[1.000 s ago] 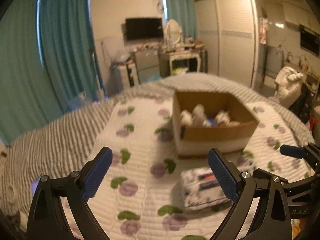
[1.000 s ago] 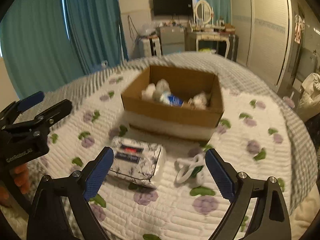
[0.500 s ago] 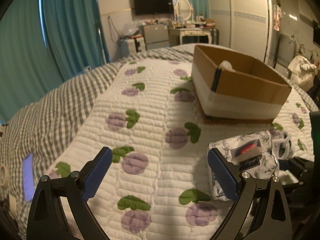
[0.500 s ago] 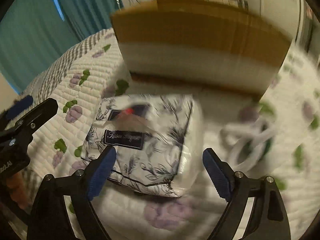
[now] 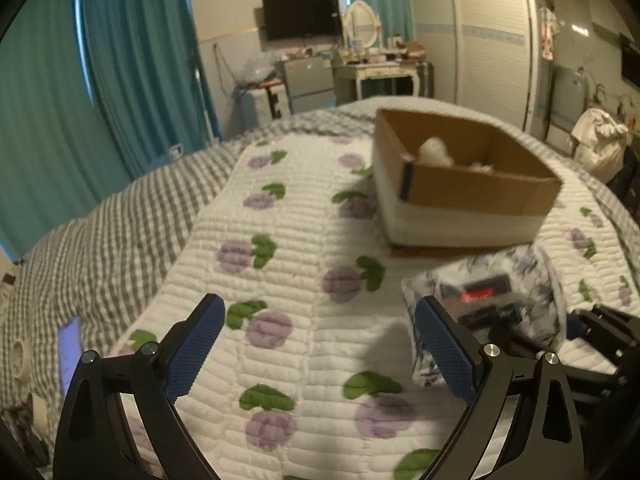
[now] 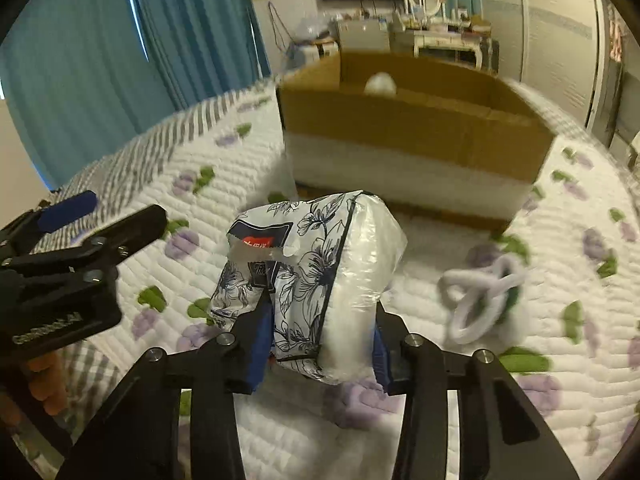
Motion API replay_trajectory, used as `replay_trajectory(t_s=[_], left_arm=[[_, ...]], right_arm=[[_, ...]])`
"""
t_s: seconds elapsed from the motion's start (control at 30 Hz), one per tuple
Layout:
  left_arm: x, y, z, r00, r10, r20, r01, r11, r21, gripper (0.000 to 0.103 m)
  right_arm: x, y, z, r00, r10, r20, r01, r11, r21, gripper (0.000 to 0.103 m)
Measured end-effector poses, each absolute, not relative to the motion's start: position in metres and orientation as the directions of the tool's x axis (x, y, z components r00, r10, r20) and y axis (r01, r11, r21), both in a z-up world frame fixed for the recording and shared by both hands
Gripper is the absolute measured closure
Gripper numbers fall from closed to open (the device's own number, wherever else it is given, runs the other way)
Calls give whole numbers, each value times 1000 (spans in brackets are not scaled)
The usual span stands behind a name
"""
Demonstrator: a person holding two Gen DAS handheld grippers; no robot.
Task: Organize soft objects
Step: 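Grasp the floral tissue-paper pack with the right tool and lift it, then grasp the white fuzzy hair tie with the left tool while the right tool holds the pack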
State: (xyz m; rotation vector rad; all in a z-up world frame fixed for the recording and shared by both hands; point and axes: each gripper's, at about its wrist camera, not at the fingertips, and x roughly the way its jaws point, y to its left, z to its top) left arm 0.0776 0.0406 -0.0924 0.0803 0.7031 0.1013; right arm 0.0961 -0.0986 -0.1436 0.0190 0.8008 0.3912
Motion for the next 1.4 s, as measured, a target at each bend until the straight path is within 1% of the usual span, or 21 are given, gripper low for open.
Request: replay_trajectory(t_s=[0.1, 0.2, 0.27, 0.33, 0.43, 0.57, 0.77, 0.83, 0.9, 0.93, 1.13, 1.17, 1.2, 1.4], left_arm=[[75, 21, -85, 766, 82, -637, -28, 995, 95, 5], [77, -5, -85, 760, 29, -649, 18, 998, 67, 5], [83, -23, -88, 747, 4, -665, 43, 998, 55, 5], [91, -42, -94, 724, -17, -690, 62, 997, 40, 5], [102, -72, -109, 681, -80, -728, 115, 993, -2, 7], [114, -112, -130, 638, -128, -760, 185, 983, -11, 7], [136, -145, -154, 585, -177, -792, 238, 970, -41, 8], [142, -150, -158, 572, -191, -798, 248, 967, -54, 13], [148, -154, -164, 549, -203, -810, 264, 963, -62, 33], [149, -157, -167, 539, -203, -817, 268, 961, -62, 36], [143, -153, -164, 529, -236, -815, 298, 951, -82, 44], [141, -151, -161, 530, -244, -812, 303, 949, -87, 61], [138, -151, -158, 530, -246, -811, 308, 947, -86, 64], [124, -145, -130, 574, -248, -781, 317, 946, -67, 66]], right_arm=[[85, -135, -116, 687, 356, -634, -293, 934, 206, 62], [78, -179, -97, 751, 300, -588, -211, 953, 216, 62], [77, -207, -93, 769, 270, -580, -161, 959, 234, 62], [80, -239, -97, 781, 222, -583, -88, 965, 249, 62], [82, -275, -110, 781, 174, -600, -18, 966, 257, 62], [87, -313, -130, 769, 148, -621, 55, 954, 296, 62], [95, -344, -153, 757, 118, -643, 120, 941, 315, 62], [100, -347, -160, 750, 121, -651, 127, 939, 321, 62], [103, -348, -166, 743, 125, -658, 129, 937, 323, 62], [105, -347, -168, 740, 127, -660, 130, 937, 325, 62], [107, -346, -172, 738, 128, -663, 130, 936, 326, 62], [106, -345, -171, 739, 126, -662, 130, 937, 324, 62], [105, -343, -169, 741, 124, -660, 127, 939, 319, 62], [90, -332, -145, 767, 116, -631, 104, 948, 301, 62]])
